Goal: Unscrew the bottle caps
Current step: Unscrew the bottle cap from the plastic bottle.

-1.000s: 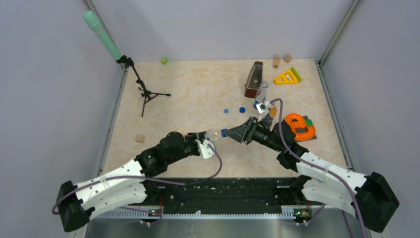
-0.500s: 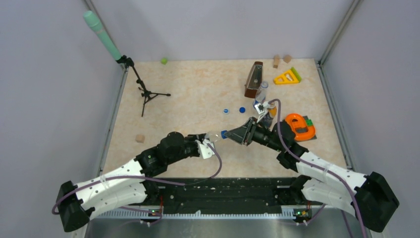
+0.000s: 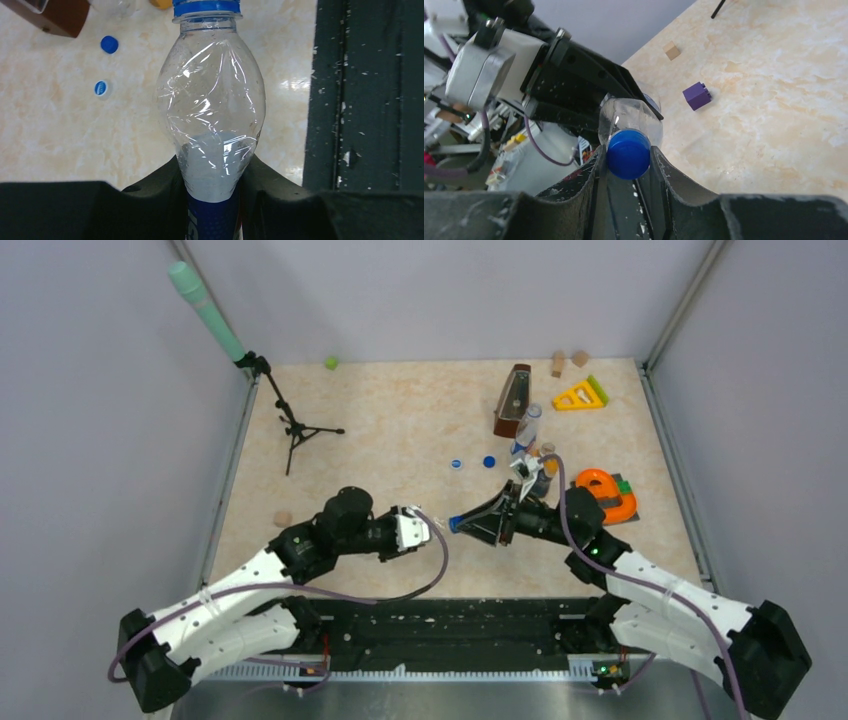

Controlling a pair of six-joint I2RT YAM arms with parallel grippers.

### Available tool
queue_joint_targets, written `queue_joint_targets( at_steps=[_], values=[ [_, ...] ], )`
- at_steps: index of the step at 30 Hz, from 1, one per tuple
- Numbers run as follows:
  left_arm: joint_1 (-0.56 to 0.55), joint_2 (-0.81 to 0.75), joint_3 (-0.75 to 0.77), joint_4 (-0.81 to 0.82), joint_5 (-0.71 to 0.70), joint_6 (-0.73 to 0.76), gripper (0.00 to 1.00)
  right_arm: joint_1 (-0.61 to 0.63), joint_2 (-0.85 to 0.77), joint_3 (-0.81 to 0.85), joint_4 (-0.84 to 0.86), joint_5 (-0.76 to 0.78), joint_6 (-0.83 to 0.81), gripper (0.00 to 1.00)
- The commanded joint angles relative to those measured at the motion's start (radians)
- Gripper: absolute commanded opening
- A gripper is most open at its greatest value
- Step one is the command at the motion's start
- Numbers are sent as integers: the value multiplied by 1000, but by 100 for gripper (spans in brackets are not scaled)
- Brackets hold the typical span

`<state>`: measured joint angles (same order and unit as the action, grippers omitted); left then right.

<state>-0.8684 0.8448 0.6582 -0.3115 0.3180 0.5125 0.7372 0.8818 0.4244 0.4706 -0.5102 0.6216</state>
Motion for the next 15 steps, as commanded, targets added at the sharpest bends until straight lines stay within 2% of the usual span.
queue_joint_targets(
  at_steps=[1, 8, 12, 13, 15],
  values=[
    [58, 22, 87, -23, 258, -48, 0, 13, -53, -18, -39, -129, -196, 0],
    [78, 68, 141, -80, 392, -58, 0, 13, -123, -32, -70, -177, -345, 0],
    [80, 102, 183, -122, 431, -58, 0, 14, -117, -24, -85, -192, -376, 0],
    [80, 107, 187, -123, 424, -57, 0, 14, -114, -23, -85, -174, -370, 3],
    [80, 105, 184, -117, 365, -35, 0, 14, -110, -18, -87, -110, -330, 29]
  ],
)
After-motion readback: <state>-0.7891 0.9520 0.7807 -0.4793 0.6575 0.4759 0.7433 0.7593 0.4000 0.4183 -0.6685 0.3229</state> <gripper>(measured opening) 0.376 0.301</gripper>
